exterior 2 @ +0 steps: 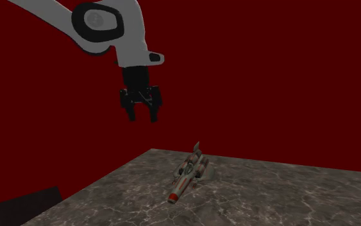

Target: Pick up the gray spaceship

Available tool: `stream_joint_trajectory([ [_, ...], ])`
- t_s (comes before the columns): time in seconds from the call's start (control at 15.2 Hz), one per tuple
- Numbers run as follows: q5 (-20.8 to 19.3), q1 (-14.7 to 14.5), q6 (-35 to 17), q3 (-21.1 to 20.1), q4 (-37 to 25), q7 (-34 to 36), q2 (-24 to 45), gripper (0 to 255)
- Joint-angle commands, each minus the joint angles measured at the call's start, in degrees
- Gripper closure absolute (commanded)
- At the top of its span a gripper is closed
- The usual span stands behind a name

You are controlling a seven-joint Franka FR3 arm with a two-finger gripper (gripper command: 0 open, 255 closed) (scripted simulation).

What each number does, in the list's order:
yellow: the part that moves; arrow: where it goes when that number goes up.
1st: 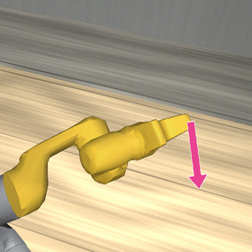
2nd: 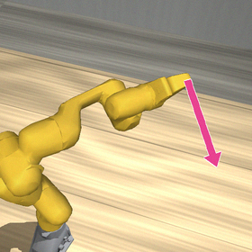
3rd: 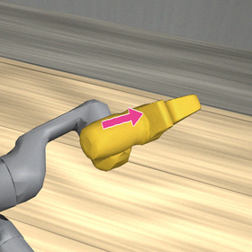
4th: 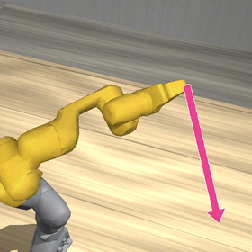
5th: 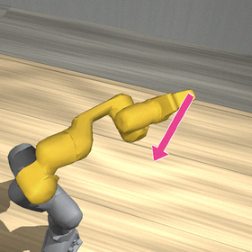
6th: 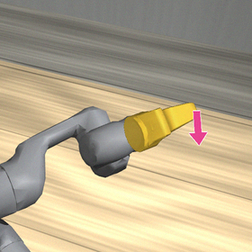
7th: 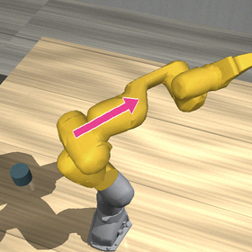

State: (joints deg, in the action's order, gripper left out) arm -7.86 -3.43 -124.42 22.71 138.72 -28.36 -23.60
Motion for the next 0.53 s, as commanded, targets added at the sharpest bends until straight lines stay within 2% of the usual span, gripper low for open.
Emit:
stream_joint_trajectory([
  [0.0, 2.15, -1.33, -3.74, 2.69, -1.58, -4.57, 4.67, 0],
  [0.2, 7.29, -3.47, -7.9, 6.32, -4.78, -12.15, 11.87, 0],
  [0.46, 17.65, -5.46, -11.35, 9.72, -10.54, -24.15, 22.44, 0],
])
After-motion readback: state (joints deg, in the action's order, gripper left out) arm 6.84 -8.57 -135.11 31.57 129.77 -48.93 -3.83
